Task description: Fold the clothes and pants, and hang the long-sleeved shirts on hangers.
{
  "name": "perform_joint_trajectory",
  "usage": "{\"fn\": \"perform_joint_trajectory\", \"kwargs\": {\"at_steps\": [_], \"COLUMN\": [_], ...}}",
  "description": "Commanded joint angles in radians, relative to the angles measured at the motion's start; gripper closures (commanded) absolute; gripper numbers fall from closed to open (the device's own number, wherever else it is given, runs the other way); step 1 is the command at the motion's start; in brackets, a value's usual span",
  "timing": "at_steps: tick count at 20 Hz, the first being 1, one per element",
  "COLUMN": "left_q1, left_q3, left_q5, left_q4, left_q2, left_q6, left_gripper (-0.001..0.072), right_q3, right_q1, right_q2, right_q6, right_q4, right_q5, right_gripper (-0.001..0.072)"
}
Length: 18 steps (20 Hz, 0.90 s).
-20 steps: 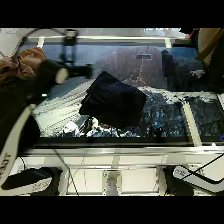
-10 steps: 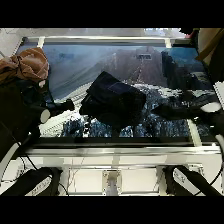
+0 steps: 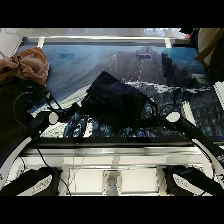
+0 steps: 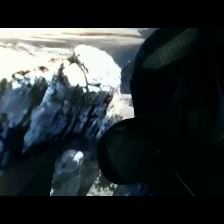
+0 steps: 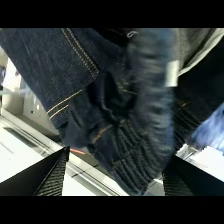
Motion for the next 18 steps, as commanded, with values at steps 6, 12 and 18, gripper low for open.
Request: {"fn": "perform_joint_trajectory", "kwargs": {"at_steps": [6, 12, 18], "left_q1": [-0.034, -0.091, -0.092], "left_q3": [-0.002, 0.0, 0.033], "left_q5": [0.027, 0.145, 0.184], "left_q4": [-0.203, -0.215, -0.214], "left_q2": [-0.082, -0.1, -0.177], "left_q6": [0.164, 0.163, 0.164], "left_gripper": [0.0007, 0.0149, 0.0418], "right_q3": [-0.003, -0.003, -0.003], "right_q1": [0.025, 0.024, 0.024], "right_q2": [-0.008, -0.008, -0.008], "right_q6": [0.013, 0.014, 0.014], "right_q4": [0.0, 0.005, 0.004], "right_q5": [-0.026, -0.026, -0.026], "right_gripper": [0.0124, 0.0125, 0.02]}}
